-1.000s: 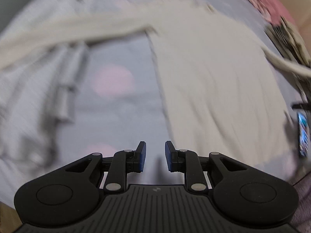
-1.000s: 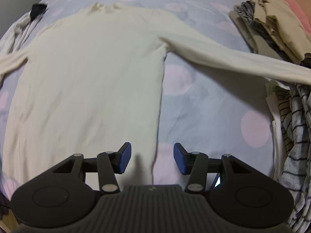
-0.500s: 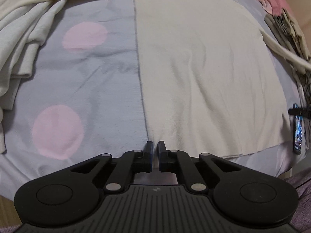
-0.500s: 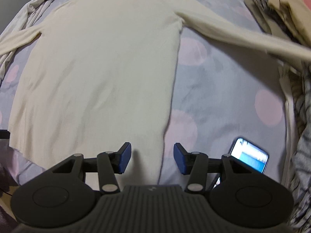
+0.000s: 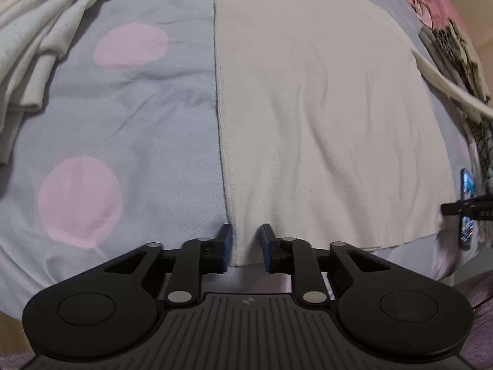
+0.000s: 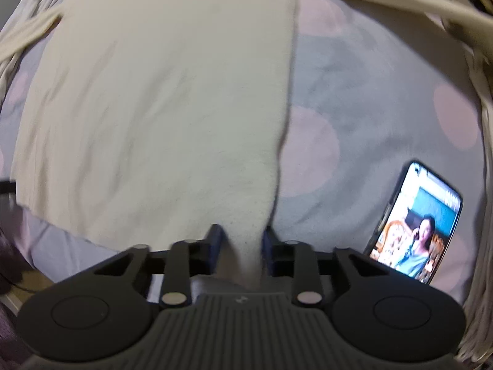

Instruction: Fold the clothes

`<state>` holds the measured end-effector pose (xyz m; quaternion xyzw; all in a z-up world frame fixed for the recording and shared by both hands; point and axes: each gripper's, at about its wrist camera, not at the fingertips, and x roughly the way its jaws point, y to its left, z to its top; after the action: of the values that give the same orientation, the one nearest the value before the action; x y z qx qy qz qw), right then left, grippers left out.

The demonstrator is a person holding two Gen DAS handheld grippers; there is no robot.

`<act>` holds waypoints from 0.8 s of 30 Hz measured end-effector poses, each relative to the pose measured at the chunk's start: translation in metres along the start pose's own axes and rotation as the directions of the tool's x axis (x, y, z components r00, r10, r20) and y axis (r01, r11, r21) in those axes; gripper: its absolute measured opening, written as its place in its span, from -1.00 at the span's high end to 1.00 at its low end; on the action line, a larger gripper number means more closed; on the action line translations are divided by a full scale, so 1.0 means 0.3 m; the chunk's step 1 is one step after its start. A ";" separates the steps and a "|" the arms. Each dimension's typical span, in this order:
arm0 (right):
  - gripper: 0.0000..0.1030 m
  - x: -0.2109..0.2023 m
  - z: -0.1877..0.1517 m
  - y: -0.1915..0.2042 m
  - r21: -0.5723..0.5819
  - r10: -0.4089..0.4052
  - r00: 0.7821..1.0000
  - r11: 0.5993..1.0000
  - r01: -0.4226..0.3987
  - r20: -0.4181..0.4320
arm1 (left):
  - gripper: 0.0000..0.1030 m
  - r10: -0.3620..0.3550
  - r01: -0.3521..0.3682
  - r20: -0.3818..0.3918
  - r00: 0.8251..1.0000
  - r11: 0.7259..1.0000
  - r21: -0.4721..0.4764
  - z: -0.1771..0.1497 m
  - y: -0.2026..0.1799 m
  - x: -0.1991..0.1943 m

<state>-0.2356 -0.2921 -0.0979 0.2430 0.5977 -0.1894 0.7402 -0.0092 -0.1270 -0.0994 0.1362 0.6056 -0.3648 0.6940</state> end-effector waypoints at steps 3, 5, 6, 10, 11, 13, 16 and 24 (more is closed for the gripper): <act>0.86 -0.021 -0.008 0.017 -0.014 -0.003 1.000 1.000 0.003 0.014 | 0.96 -0.003 0.003 0.018 1.000 1.000 0.002 0.003 -0.003 -0.035; 0.87 -0.047 -0.013 0.015 -0.006 0.003 1.000 1.000 -0.003 0.025 | 0.96 -0.001 0.000 0.047 0.999 1.000 0.010 0.007 -0.003 -0.085; 0.88 -0.066 -0.016 0.011 0.000 0.009 0.999 1.000 -0.009 0.031 | 0.96 -0.002 0.001 0.061 0.998 1.000 0.014 0.011 -0.001 -0.117; 0.90 -0.168 -0.015 -0.003 0.024 0.038 0.997 0.999 -0.040 0.064 | 0.96 -0.025 0.024 0.099 0.995 1.000 0.012 0.036 0.012 -0.230; 0.90 -0.196 -0.016 -0.009 0.030 0.049 0.996 0.998 -0.052 0.075 | 0.96 -0.031 0.030 0.103 0.994 0.999 0.013 0.045 0.009 -0.248; 0.91 -0.242 -0.015 -0.017 0.036 0.056 0.995 0.998 -0.059 0.085 | 0.96 -0.044 0.042 0.112 0.993 0.999 0.021 0.048 0.010 -0.293; 0.91 -0.280 -0.034 -0.003 0.013 0.049 0.995 0.999 -0.050 0.085 | 0.97 -0.053 0.049 0.103 0.993 0.998 0.038 0.044 0.005 -0.332; 0.91 -0.254 -0.129 0.082 -0.104 0.002 0.999 0.995 -0.006 -0.040 | 0.97 -0.018 0.020 -0.021 1.000 0.995 0.093 -0.065 -0.010 -0.318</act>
<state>-0.2685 -0.2504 -0.0266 0.2090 0.6208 -0.1517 0.7402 -0.0258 -0.0842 -0.0136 0.1664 0.5962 -0.3979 0.6771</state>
